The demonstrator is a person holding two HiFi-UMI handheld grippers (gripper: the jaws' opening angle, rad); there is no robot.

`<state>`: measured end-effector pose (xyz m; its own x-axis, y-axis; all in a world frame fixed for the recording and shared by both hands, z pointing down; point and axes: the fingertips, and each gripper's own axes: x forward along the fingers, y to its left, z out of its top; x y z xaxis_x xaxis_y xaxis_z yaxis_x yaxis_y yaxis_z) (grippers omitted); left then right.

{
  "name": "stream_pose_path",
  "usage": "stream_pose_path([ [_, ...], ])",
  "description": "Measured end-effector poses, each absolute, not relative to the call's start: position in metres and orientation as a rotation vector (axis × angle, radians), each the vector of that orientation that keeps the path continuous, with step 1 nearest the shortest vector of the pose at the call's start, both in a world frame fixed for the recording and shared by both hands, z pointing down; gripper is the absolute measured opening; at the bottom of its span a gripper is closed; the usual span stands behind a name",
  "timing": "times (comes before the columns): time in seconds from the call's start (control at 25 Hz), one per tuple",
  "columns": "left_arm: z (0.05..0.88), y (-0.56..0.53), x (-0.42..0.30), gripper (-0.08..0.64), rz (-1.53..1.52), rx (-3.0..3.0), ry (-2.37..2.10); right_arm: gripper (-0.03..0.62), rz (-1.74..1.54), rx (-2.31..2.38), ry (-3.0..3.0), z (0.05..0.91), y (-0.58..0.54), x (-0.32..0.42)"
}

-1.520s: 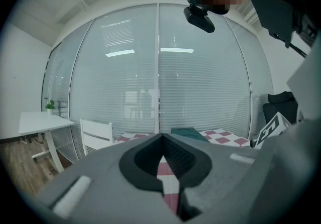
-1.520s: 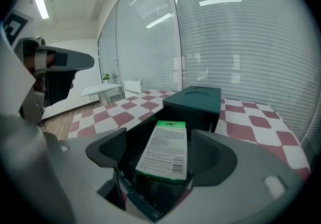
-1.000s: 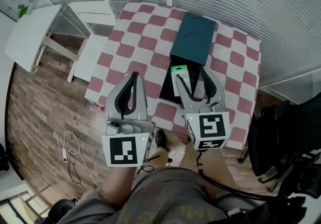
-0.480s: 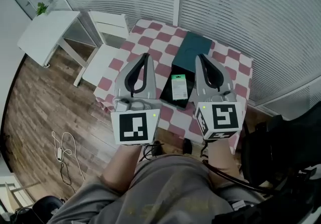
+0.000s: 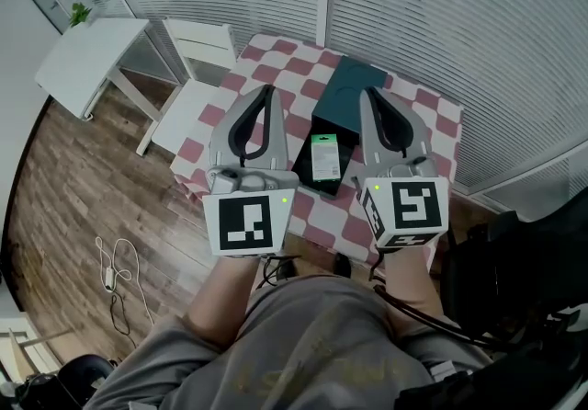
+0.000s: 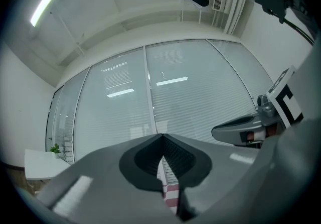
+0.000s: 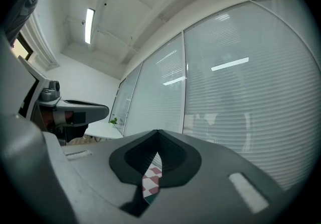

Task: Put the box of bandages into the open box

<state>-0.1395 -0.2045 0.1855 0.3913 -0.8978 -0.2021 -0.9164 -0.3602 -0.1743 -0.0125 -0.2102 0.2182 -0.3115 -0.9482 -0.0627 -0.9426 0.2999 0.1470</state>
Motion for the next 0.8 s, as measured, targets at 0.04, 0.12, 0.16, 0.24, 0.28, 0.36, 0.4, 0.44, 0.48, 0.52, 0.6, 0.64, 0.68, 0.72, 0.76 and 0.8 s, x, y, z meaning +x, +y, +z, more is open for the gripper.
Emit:
stream_pose_path([
  [0.04, 0.186, -0.205, -0.139, 0.0, 0.103, -2.394, 1.601, 0.025, -0.242, 1.821, -2.504, 0.219, -0.211, -0.012],
  [0.12, 0.185, -0.205, -0.138, 0.0, 0.105, -2.392, 1.605, 0.026, -0.241, 1.818, -2.505, 0.219, -0.211, -0.012],
  [0.16, 0.185, -0.205, -0.138, 0.0, 0.108, -2.391, 1.608, 0.025, -0.24, 1.816, -2.506, 0.219, -0.211, -0.012],
  [0.24, 0.184, -0.204, -0.138, 0.0, 0.111, -2.387, 1.612, 0.025, -0.24, 1.812, -2.508, 0.219, -0.211, -0.012],
  [0.28, 0.184, -0.204, -0.137, 0.0, 0.11, -2.385, 1.613, 0.025, -0.241, 1.812, -2.509, 0.219, -0.21, -0.011],
  [0.36, 0.184, -0.203, -0.136, 0.0, 0.108, -2.381, 1.614, 0.025, -0.24, 1.811, -2.51, 0.219, -0.209, -0.01],
  [0.4, 0.184, -0.202, -0.136, 0.0, 0.107, -2.38, 1.615, 0.026, -0.24, 1.811, -2.51, 0.219, -0.209, -0.01],
  [0.44, 0.185, -0.201, -0.136, 0.0, 0.106, -2.38, 1.616, 0.025, -0.239, 1.812, -2.509, 0.22, -0.208, -0.01],
  [0.48, 0.185, -0.2, -0.136, 0.0, 0.104, -2.381, 1.618, 0.026, -0.239, 1.812, -2.509, 0.22, -0.208, -0.009],
  [0.52, 0.186, -0.199, -0.135, 0.0, 0.103, -2.381, 1.618, 0.025, -0.238, 1.813, -2.509, 0.22, -0.207, -0.009],
  [0.6, 0.186, -0.198, -0.135, 0.0, 0.101, -2.381, 1.62, 0.025, -0.238, 1.814, -2.51, 0.22, -0.206, -0.008],
  [0.64, 0.186, -0.197, -0.135, 0.0, 0.101, -2.381, 1.62, 0.025, -0.237, 1.815, -2.51, 0.22, -0.205, -0.008],
  [0.68, 0.186, -0.196, -0.134, 0.0, 0.101, -2.381, 1.619, 0.026, -0.236, 1.816, -2.51, 0.221, -0.205, -0.007],
  [0.72, 0.187, -0.196, -0.133, 0.0, 0.101, -2.38, 1.619, 0.025, -0.236, 1.817, -2.51, 0.221, -0.204, -0.007],
  [0.76, 0.187, -0.195, -0.132, 0.0, 0.1, -2.38, 1.618, 0.025, -0.236, 1.818, -2.51, 0.221, -0.204, -0.006],
  [0.8, 0.187, -0.195, -0.132, 0.0, 0.099, -2.379, 1.617, 0.026, -0.236, 1.818, -2.51, 0.221, -0.204, -0.005],
])
